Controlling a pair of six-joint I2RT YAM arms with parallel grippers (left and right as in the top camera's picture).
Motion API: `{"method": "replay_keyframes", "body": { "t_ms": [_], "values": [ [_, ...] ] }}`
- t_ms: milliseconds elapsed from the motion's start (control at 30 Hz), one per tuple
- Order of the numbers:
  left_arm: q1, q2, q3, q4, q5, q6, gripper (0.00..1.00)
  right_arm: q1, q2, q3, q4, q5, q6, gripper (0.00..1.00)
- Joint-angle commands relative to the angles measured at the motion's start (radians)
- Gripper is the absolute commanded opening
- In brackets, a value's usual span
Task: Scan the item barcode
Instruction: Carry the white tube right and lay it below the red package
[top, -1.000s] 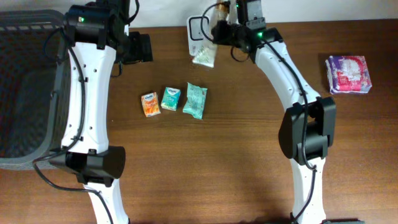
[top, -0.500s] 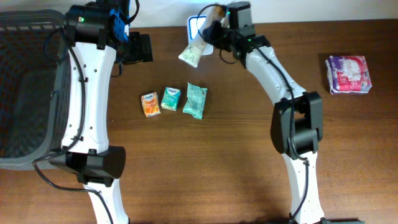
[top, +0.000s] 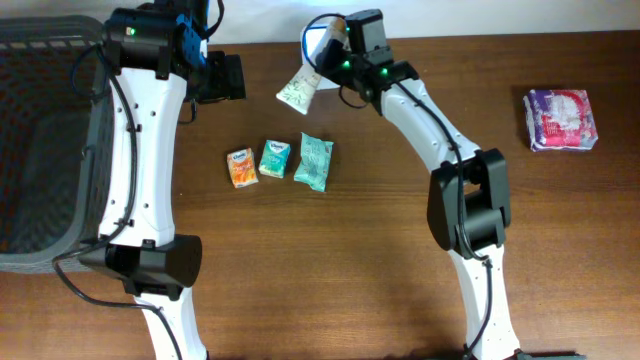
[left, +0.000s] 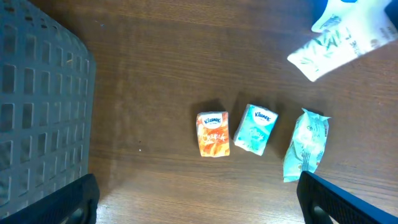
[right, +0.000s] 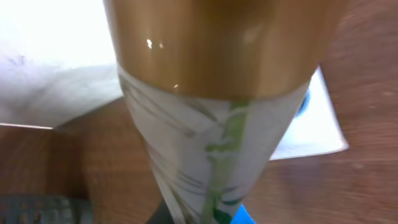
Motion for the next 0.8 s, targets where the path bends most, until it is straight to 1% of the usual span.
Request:
{"method": "replay_keyframes", "body": {
  "t_ms": [0, 67, 100, 167, 200, 333, 367, 433, 533, 600, 667, 767],
  "values": [
    [0.001, -0.008, 0.011, 0.001, 0.000, -0.006, 0.99, -0.103, -0.122, 0.095, -0.097, -0.014, -0.057, 0.04],
    [0.001, -0.008, 0.011, 0.001, 0.000, -0.006, 0.99, -0.192, -0.165, 0.143, -0.236, -0.014, -0.101, 0.04],
    [0.001, -0.008, 0.011, 0.001, 0.000, -0.006, 0.99, -0.247, -0.188, 0.164, -0.315, -0.014, -0.164, 0.04],
    [0.001, -0.008, 0.011, 0.001, 0.000, -0.006, 0.99, -0.338, -0.214, 0.196, -0.468, -0.018, -0.333, 0.04],
    [0.001, -0.008, 0.011, 0.001, 0.000, -0.006, 0.99, -0.414, -0.222, 0.215, -0.600, 0.011, -0.378, 0.04],
    [0.001, -0.008, 0.011, 0.001, 0.000, -0.006, 0.99, -0.616, -0.222, 0.214, -0.806, 0.017, -0.377, 0.04],
    [0.001, -0.008, 0.011, 0.001, 0.000, -0.006, 0.99, -0.683, -0.222, 0.214, -0.843, 0.017, -0.357, 0.04],
    [0.001, -0.008, 0.011, 0.001, 0.000, -0.006, 0.99, -0.814, -0.219, 0.212, -0.923, 0.004, -0.258, 0.04],
    [0.001, -0.008, 0.011, 0.001, 0.000, -0.006, 0.99, -0.915, -0.218, 0.176, -0.995, 0.006, -0.245, 0.04],
    [0.001, -0.008, 0.011, 0.001, 0.000, -0.006, 0.99, -0.954, -0.218, 0.129, -0.999, 0.007, -0.241, 0.04],
    [0.001, -0.008, 0.011, 0.001, 0.000, -0.006, 0.99, -0.975, -0.218, 0.075, -0.974, 0.029, -0.217, 0.04],
    [0.001, -0.008, 0.011, 0.001, 0.000, -0.006, 0.99, -0.980, -0.217, -0.068, -0.851, 0.074, -0.214, 0.04]
  ]
}}
